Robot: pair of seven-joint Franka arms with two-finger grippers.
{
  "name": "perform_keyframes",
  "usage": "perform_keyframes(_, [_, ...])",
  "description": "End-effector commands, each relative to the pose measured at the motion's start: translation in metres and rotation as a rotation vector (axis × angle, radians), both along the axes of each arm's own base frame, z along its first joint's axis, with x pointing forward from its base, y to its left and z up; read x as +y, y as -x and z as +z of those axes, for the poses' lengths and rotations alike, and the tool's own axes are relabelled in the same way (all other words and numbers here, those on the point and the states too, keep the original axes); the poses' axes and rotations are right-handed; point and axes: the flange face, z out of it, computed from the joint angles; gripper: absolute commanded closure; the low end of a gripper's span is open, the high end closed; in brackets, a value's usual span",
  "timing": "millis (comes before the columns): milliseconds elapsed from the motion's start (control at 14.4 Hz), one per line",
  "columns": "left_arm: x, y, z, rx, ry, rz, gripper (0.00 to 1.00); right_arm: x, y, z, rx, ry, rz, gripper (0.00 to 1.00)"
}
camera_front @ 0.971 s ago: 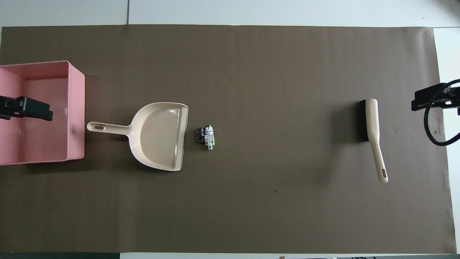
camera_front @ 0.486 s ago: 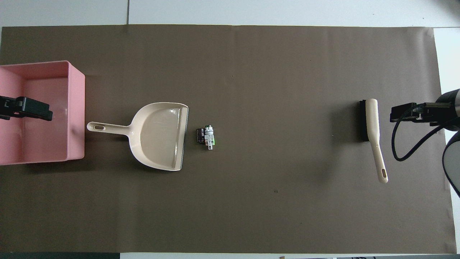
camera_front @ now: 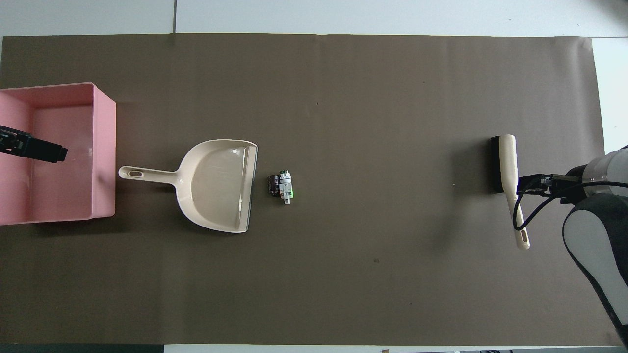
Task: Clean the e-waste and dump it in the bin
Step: 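Grasp the dustpan handle with the left gripper while the right gripper grasps the brush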
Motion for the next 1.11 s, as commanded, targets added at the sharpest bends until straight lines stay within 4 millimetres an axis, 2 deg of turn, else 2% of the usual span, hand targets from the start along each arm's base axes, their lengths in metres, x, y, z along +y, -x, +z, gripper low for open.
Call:
perform_keyframes(0, [0.002, 0.002, -0.008, -0.003, -0.024, -0.241, 0.02, -0.006, 0.008, -0.033, 0.004, -0.062, 0.031, 0.0])
perform_keyframes(139, [0.002, -0.001, -0.018, 0.006, -0.029, -0.392, 0.02, -0.015, 0.014, -0.05, -0.006, -0.06, 0.049, 0.0])
perform_keyframes(278, [-0.001, -0.004, -0.041, -0.004, -0.038, -0.556, 0.02, -0.016, 0.019, -0.068, -0.001, -0.061, 0.042, 0.0])
perform_keyframes(486, [-0.014, -0.006, -0.081, 0.004, -0.048, -0.806, 0.02, -0.016, 0.02, -0.082, -0.014, -0.057, 0.101, 0.0])
perform_keyframes(624, [-0.022, -0.013, -0.103, 0.007, -0.054, -0.947, 0.02, -0.02, 0.02, -0.083, -0.015, -0.057, 0.107, 0.0])
perform_keyframes(763, [-0.054, -0.015, -0.131, 0.056, -0.109, -1.057, 0.02, -0.02, 0.023, -0.087, -0.01, -0.059, 0.107, 0.0])
perform_keyframes(902, [-0.079, -0.005, -0.165, 0.07, -0.153, -1.116, 0.03, -0.019, 0.028, -0.091, 0.0, -0.062, 0.12, 0.0])
perform_keyframes(1041, [-0.084, 0.003, -0.192, 0.075, -0.151, -1.113, 0.03, -0.018, 0.03, -0.091, 0.004, -0.064, 0.134, 0.0])
